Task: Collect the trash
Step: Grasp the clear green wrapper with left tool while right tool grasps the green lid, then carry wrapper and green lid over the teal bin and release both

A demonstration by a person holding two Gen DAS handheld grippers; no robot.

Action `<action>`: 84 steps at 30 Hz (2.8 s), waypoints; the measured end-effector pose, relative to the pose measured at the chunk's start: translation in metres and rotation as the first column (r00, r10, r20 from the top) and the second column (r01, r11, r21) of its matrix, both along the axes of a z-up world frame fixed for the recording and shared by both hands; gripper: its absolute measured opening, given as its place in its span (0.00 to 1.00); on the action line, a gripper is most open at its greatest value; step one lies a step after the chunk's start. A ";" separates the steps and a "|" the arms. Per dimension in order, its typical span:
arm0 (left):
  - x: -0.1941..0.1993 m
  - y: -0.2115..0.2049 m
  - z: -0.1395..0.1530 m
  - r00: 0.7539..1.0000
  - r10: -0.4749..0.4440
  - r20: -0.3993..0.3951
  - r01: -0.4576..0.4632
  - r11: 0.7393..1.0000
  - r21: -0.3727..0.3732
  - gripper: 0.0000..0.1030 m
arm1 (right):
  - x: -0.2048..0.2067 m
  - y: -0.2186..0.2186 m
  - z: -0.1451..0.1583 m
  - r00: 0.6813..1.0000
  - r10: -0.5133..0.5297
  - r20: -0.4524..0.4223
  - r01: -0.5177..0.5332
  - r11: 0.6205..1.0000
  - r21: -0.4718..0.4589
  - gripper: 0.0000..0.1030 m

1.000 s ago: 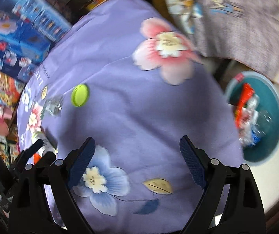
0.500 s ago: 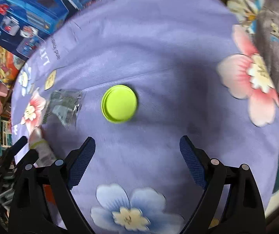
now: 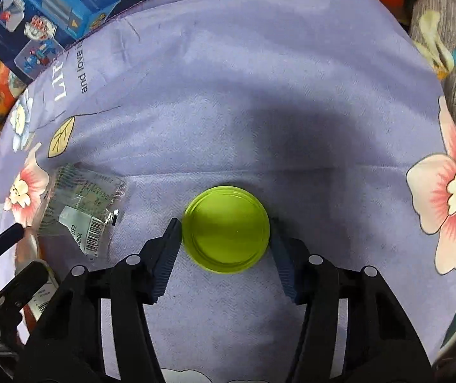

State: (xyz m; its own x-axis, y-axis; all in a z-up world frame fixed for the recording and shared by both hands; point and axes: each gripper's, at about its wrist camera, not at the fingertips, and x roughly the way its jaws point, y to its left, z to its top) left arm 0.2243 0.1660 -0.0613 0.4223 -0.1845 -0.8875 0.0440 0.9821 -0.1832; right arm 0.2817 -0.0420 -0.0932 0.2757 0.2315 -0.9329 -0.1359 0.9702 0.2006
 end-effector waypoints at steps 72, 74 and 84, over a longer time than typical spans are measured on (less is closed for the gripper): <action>-0.093 -0.325 0.029 0.864 -0.503 0.007 0.502 0.863 0.052 0.52 | -0.187 -0.353 0.047 0.863 -0.505 0.039 0.466 0.821 0.330 0.52; -0.095 -0.339 0.028 0.853 -0.521 0.003 0.520 0.852 0.063 0.52 | -0.192 -0.367 0.046 0.851 -0.524 0.036 0.483 0.808 0.338 0.52; -0.102 -0.394 0.020 0.804 -0.594 -0.026 0.594 0.801 0.082 0.53 | -0.216 -0.418 0.035 0.800 -0.599 0.020 0.553 0.751 0.361 0.52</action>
State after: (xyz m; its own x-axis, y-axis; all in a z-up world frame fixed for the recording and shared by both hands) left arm 0.1227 -0.2277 -0.0416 0.2548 -0.3258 -0.9105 0.6234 0.7751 -0.1029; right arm 0.0654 -0.4601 -0.0582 0.5641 0.2678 -0.7811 0.3817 0.7542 0.5343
